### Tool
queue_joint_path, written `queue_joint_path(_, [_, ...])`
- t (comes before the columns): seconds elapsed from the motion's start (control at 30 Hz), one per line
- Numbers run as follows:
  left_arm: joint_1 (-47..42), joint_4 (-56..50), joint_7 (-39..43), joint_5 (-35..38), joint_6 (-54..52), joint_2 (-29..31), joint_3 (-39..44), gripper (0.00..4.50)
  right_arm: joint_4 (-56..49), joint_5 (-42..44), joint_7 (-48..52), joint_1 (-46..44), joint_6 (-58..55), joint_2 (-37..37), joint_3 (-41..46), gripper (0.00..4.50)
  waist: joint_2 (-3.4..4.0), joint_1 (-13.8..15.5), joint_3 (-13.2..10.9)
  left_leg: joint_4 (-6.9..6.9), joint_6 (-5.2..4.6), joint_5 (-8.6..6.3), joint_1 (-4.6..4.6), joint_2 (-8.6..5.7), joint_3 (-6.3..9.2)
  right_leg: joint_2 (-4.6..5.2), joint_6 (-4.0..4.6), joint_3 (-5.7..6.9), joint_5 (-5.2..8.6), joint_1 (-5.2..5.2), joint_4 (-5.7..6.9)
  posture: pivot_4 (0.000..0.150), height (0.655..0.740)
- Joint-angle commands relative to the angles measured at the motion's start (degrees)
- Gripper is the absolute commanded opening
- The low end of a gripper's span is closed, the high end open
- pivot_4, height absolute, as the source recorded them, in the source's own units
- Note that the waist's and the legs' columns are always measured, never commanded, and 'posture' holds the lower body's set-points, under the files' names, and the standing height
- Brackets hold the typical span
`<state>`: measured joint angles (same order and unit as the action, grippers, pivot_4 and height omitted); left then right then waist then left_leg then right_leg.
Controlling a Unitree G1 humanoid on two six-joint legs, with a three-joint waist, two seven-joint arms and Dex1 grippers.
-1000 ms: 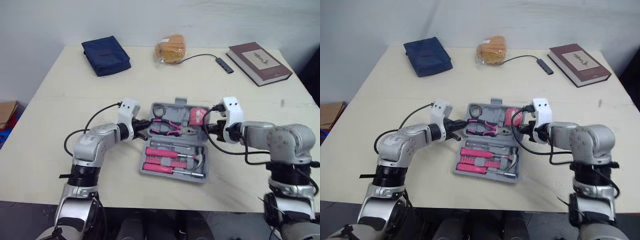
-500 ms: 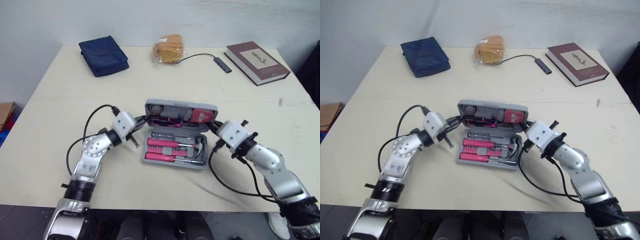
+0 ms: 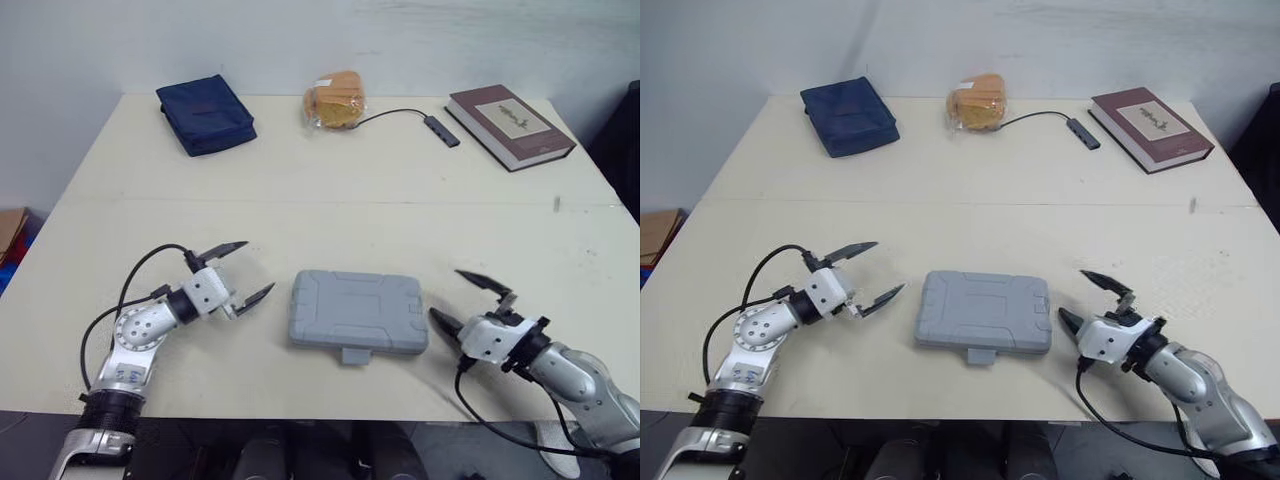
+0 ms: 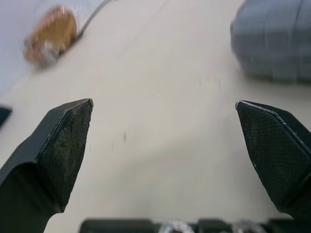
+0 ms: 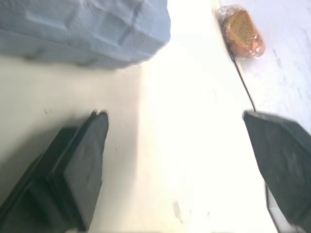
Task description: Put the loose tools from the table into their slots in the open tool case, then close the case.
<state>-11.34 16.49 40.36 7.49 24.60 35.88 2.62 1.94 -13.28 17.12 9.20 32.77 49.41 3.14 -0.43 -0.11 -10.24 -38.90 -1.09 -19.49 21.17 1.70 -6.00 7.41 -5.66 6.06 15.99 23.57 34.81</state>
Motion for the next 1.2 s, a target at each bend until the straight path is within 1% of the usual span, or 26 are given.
queue_joint_path(0.03, [2.17,-1.18,4.47,7.09,-6.24,3.92,5.75,4.5,0.23,7.75,4.56,6.97,0.78,2.53,7.54,4.34,-0.01,0.48,-0.01,0.01,-0.01,-0.03,0.03,0.0,0.07,0.01,0.02,0.04,0.01,-0.02,-0.06,0.15,0.74])
queue_joint_path(0.1, [1.71,-2.31,4.33,8.49,-8.98,3.65,6.51,4.5,-1.09,14.34,8.43,8.99,-0.79,2.2,8.86,4.34,-0.03,0.68,-0.02,-0.03,-0.09,-0.09,0.04,-0.01,0.14,0.03,0.01,0.08,0.01,-0.12,-0.18,0.15,0.74])
queue_joint_path(0.17, [0.94,-3.67,4.46,9.08,-11.43,3.53,6.89,4.5,-4.6,21.14,13.12,11.26,-4.26,1.95,9.31,4.34,0.0,0.81,-0.03,-0.08,-0.35,-0.23,0.02,-0.05,0.12,0.11,-0.06,0.01,-0.04,-0.16,-0.18,0.15,0.74])
queue_joint_path(0.3, [0.41,-5.79,6.65,11.22,-15.29,3.01,7.01,4.5,-9.25,28.29,18.64,13.11,-8.67,0.97,9.75,4.34,0.04,0.73,-0.05,-0.07,-0.31,-0.24,0.02,-0.01,0.26,0.1,0.01,-0.2,-0.02,-0.17,-0.14,0.15,0.74])
queue_joint_path(0.33, [-0.04,-6.37,7.31,11.52,-16.18,2.75,6.57,4.25,-10.25,29.39,19.88,13.26,-10.2,0.87,9.57,4.1,0.04,0.62,-0.05,-0.05,-0.21,-0.21,0.02,0.01,0.25,0.08,0.04,-0.2,0.0,-0.15,-0.11,0.15,0.74])
queue_joint_path(0.37, [-1.11,-7.7,8.16,12.12,-18.1,2.18,5.41,3.96,-13.43,31.6,21.53,14.22,-14.09,1.33,8.63,3.82,0.05,0.61,-0.05,-0.04,-0.1,-0.15,0.02,0.02,0.25,0.05,0.05,-0.18,0.01,-0.15,-0.09,0.15,0.74])
queue_joint_path(0.43, [-3.47,-9.63,9.61,12.68,-21.73,1.15,3.08,3.24,-19.17,35.42,25.12,15.86,-20.87,2.87,7.14,3.03,0.06,0.87,-0.06,-0.05,-0.07,-0.13,0.02,0.02,0.28,0.04,0.07,-0.11,0.02,-0.15,-0.06,0.15,0.74])
queue_joint_path(0.47, [-5.48,-9.65,9.45,11.47,-22.93,0.42,1.6,2.61,-22.22,38.26,26.66,16.0,-23.91,3.12,6.47,2.35,0.06,0.98,-0.06,-0.06,-0.09,-0.13,0.03,0.0,0.28,0.04,0.07,-0.08,0.02,-0.14,-0.02,0.15,0.74])
queue_joint_path(0.5, [-7.25,-9.45,9.55,10.81,-24.41,-0.15,0.45,2.33,-24.56,40.53,28.38,16.11,-26.36,3.63,5.79,2.08,0.06,1.3,-0.06,-0.06,-0.1,-0.13,0.02,0.0,0.28,0.04,0.07,-0.07,0.02,-0.15,-0.02,0.15,0.74])
queue_joint_path(0.57, [-11.57,-7.47,9.36,9.19,-26.16,-1.77,-1.77,1.29,-27.48,40.89,31.22,15.71,-29.79,4.69,3.91,0.91,0.06,1.66,-0.06,-0.14,-0.16,-0.14,0.04,-0.03,0.28,0.03,0.06,0.04,0.01,-0.15,0.04,0.15,0.74])
queue_joint_path(0.63, [-16.27,-3.92,9.47,7.26,-27.19,-3.84,-4.22,0.4,-28.82,38.94,32.99,14.45,-32.61,5.33,1.24,0.01,-0.01,1.77,-0.05,-0.17,-0.17,-0.13,0.04,-0.07,0.27,0.02,0.03,0.18,0.0,-0.16,0.04,0.15,0.74])
queue_joint_path(0.67, [-17.91,-2.64,10.0,7.53,-29.17,-4.74,-4.86,0.06,-28.93,38.16,33.71,13.76,-33.18,5.23,0.32,0.0,-0.01,1.74,-0.05,-0.18,-0.15,-0.11,0.05,-0.09,0.25,-0.02,0.02,0.23,-0.01,-0.16,0.03,0.15,0.74])
queue_joint_path(0.73, [-20.46,-0.42,11.92,6.31,-28.28,-5.91,-6.72,0.06,-27.94,37.18,34.42,12.19,-34.66,4.59,-1.01,0.0,-0.01,1.62,-0.05,-0.17,-0.13,-0.1,0.07,-0.1,0.18,-0.08,0.0,0.2,-0.02,-0.14,-0.01,0.15,0.74])
queue_joint_path(0.77, [-22.32,1.45,12.26,5.26,-27.81,-6.69,-7.71,0.06,-27.05,36.19,34.61,10.96,-34.93,3.98,-2.04,0.0,-0.01,1.52,-0.05,-0.18,-0.12,-0.1,0.07,-0.09,0.13,-0.36,0.0,0.22,-0.02,-0.14,-0.03,0.15,0.74])
queue_joint_path(0.83, [-26.59,6.16,13.26,3.18,-28.1,-8.58,-10.02,0.06,-25.58,33.46,35.44,8.1,-35.1,2.91,-5.03,0.0,-0.09,1.51,-0.08,-0.21,-0.1,-0.08,0.05,-0.02,0.04,-0.56,-0.05,0.13,-0.04,-0.15,-0.02,0.15,0.74])
queue_joint_path(0.93, [-31.42,13.49,15.03,1.11,-25.23,-11.41,-12.08,0.06,-23.52,30.8,35.61,4.31,-35.5,0.92,-8.0,0.0,-0.15,1.55,-0.12,-0.3,-0.1,-0.07,0.1,-0.01,0.0,-0.66,-0.09,0.09,-0.07,-0.12,-0.12,0.15,0.74])
queue_joint_path(1.07, [-34.54,21.5,17.7,-1.24,-19.41,-13.76,-13.59,0.06,-20.93,28.13,35.48,1.92,-34.53,-0.89,-8.8,0.0,-0.16,1.39,-0.12,-0.32,-0.09,-0.06,0.08,0.05,-0.04,-0.72,-0.08,0.02,-0.07,-0.09,-0.1,0.15,0.74])
queue_joint_path(1.2, [-35.08,23.33,21.58,-1.46,-18.8,-14.46,-14.08,0.06,-17.77,24.31,36.59,0.41,-31.71,-0.3,-9.51,0.0,-0.18,1.36,-0.12,-0.32,-0.06,-0.05,0.06,0.07,-0.05,-0.73,-0.08,0.01,-0.07,-0.09,-0.05,0.15,0.74])
